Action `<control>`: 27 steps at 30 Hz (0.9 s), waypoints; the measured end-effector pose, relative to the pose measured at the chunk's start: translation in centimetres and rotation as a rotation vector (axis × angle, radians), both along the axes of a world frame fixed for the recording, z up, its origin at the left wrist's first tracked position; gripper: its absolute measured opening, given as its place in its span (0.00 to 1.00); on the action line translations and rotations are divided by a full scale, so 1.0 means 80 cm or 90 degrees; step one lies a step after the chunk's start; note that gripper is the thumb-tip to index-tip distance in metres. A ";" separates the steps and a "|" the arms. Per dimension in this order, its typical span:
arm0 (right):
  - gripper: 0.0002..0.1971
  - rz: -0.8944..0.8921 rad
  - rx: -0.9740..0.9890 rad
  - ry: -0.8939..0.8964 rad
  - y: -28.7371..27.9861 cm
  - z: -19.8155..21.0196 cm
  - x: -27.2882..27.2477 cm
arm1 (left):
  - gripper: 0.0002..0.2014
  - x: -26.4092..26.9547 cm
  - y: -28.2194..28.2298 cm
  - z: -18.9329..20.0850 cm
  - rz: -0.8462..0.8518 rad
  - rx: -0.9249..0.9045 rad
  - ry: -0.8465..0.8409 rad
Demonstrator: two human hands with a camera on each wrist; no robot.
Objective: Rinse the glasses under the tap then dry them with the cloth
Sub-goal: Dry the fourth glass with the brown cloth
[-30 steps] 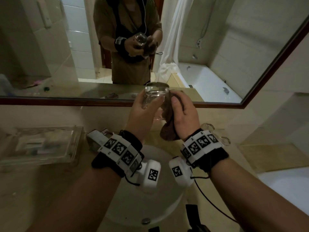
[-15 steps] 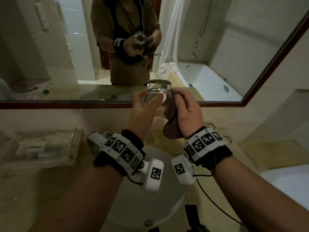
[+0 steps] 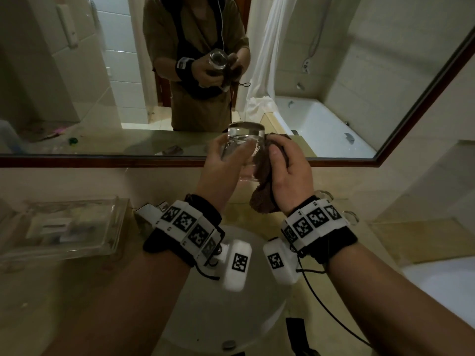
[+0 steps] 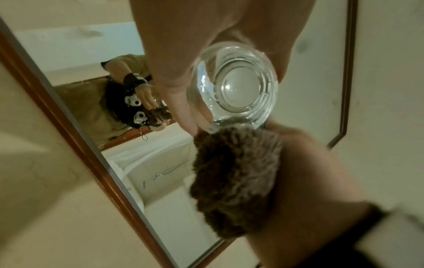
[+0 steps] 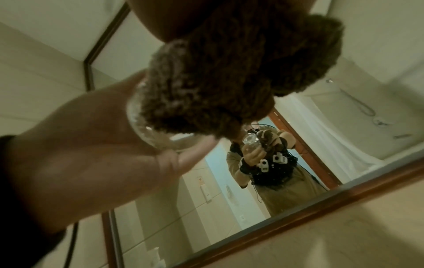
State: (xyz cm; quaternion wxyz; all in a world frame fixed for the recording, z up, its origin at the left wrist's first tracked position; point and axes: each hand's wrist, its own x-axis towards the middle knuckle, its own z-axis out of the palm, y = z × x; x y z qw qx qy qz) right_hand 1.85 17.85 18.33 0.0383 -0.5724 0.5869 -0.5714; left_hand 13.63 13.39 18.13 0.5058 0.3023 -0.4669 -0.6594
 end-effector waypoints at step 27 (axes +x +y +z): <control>0.13 0.007 -0.028 -0.021 0.019 0.013 0.001 | 0.13 -0.003 0.007 0.014 -0.072 -0.076 0.012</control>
